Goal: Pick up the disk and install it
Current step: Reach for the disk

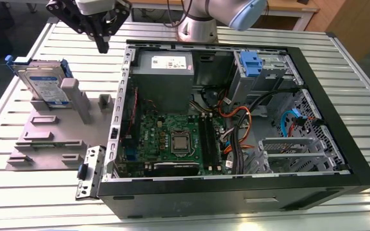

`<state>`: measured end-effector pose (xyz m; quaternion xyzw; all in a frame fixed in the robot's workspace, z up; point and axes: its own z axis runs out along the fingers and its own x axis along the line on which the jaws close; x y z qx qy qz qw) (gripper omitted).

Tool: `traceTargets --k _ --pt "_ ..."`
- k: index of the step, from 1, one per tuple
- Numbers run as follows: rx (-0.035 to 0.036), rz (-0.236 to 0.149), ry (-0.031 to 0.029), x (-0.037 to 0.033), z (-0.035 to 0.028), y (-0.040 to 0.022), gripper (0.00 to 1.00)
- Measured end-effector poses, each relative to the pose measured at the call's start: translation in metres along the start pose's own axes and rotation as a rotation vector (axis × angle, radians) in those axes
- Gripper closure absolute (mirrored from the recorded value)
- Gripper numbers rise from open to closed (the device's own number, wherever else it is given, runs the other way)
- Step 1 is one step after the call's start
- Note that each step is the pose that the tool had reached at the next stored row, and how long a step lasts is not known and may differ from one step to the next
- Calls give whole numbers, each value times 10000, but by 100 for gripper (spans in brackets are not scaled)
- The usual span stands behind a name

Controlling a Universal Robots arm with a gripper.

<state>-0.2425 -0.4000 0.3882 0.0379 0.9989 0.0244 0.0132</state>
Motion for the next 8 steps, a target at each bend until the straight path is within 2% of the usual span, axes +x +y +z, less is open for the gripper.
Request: traceTargets --k 8 --pt "0 -1 0 163 2 -13 89"
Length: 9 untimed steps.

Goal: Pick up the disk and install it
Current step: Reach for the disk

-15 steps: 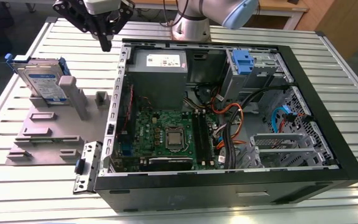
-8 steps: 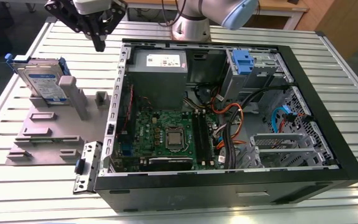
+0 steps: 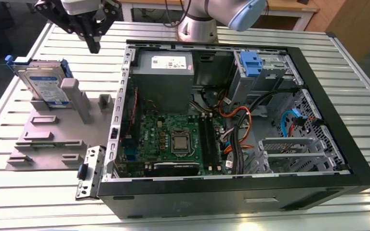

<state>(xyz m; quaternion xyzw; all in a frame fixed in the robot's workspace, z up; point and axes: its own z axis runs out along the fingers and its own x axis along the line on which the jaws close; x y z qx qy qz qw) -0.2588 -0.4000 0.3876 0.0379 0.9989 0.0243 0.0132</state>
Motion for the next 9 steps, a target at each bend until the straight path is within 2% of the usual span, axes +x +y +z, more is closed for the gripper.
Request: traceTargets --k 9 --pt "0 0 0 195 2 -15 89"
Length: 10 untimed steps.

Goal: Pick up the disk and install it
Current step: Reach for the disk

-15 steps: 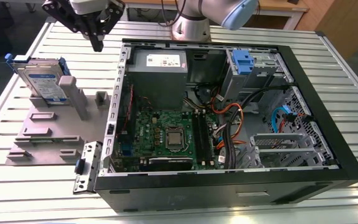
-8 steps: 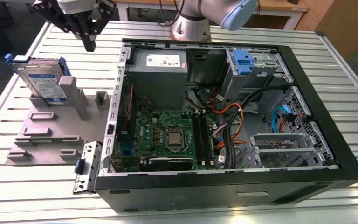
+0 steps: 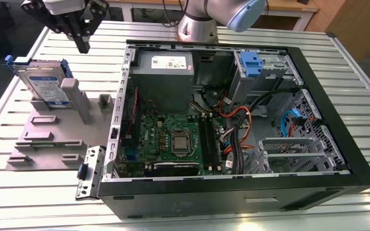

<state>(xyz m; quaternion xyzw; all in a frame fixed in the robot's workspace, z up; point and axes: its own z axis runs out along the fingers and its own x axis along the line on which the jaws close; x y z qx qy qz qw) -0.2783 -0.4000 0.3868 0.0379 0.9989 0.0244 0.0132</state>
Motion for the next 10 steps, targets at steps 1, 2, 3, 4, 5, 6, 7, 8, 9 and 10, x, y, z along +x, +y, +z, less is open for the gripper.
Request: traceTargets --k 1,2,3,4,5,6,7,8,9,10 --pt "0 0 0 20 0 -2 89" --pt "0 0 0 41 0 -3 89" --pt "0 -1 0 60 1 -5 89" --pt "0 0 0 80 1 -6 89" --pt "0 1 0 101 1 -8 89" --pt "1 1 0 123 1 -10 89" --pt "0 1 -1 145 2 -11 89" --pt "1 1 1 166 1 -13 89" --pt "1 1 0 187 2 -14 89" --pt "1 1 0 208 2 -16 89"
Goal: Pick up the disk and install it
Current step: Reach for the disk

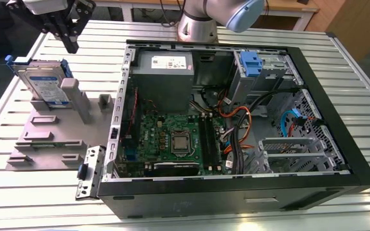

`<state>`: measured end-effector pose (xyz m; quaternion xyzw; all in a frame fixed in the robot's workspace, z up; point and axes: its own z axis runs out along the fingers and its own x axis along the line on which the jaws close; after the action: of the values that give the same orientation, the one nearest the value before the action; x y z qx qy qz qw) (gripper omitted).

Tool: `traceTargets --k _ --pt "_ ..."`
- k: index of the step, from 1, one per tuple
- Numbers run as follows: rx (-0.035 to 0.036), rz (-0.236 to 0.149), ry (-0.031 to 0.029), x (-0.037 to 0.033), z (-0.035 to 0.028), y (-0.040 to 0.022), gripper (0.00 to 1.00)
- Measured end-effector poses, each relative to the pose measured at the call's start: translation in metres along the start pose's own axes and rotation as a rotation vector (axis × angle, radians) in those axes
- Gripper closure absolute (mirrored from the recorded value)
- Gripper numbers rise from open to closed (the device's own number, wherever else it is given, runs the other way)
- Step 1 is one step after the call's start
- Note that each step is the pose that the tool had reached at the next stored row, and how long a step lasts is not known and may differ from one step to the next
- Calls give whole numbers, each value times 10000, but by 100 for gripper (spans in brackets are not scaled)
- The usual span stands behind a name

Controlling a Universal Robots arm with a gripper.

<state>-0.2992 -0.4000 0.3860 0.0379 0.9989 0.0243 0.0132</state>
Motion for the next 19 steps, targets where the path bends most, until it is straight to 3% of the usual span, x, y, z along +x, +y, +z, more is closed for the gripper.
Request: traceTargets --k 9,19 --pt "0 0 0 168 2 -13 89" --pt "-1 -1 0 188 2 -15 89"
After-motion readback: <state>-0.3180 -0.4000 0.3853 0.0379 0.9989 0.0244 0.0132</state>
